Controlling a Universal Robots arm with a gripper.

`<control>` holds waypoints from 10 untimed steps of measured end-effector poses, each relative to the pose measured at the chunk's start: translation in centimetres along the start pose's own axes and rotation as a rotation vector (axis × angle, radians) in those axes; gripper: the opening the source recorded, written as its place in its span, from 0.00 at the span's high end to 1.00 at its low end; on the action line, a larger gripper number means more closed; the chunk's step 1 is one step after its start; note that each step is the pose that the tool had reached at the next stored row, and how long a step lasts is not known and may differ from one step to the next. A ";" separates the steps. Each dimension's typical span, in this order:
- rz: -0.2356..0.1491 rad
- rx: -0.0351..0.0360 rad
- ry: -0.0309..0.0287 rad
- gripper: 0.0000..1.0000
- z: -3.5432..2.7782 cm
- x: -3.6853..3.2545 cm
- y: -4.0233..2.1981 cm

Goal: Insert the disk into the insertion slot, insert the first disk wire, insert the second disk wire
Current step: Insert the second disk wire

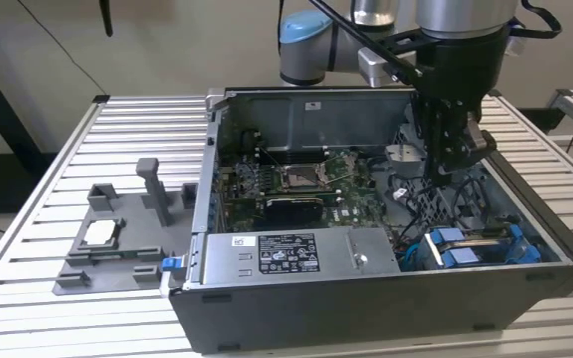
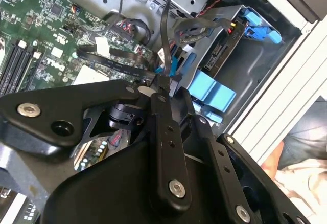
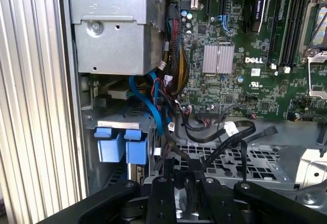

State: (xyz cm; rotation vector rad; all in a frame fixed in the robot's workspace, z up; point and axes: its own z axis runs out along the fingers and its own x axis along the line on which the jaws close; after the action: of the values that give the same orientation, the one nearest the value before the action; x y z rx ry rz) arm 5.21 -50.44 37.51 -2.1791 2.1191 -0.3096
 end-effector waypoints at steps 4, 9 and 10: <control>0.000 0.0000 0.0000 0.84 0.00 0.00 0.00; 0.000 0.0000 0.0001 0.84 0.00 0.00 0.00; 0.000 -0.0003 0.0003 0.84 0.00 0.00 0.00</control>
State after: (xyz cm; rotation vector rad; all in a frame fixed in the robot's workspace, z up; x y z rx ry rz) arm 5.22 -50.45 37.51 -2.1795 2.1193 -0.3096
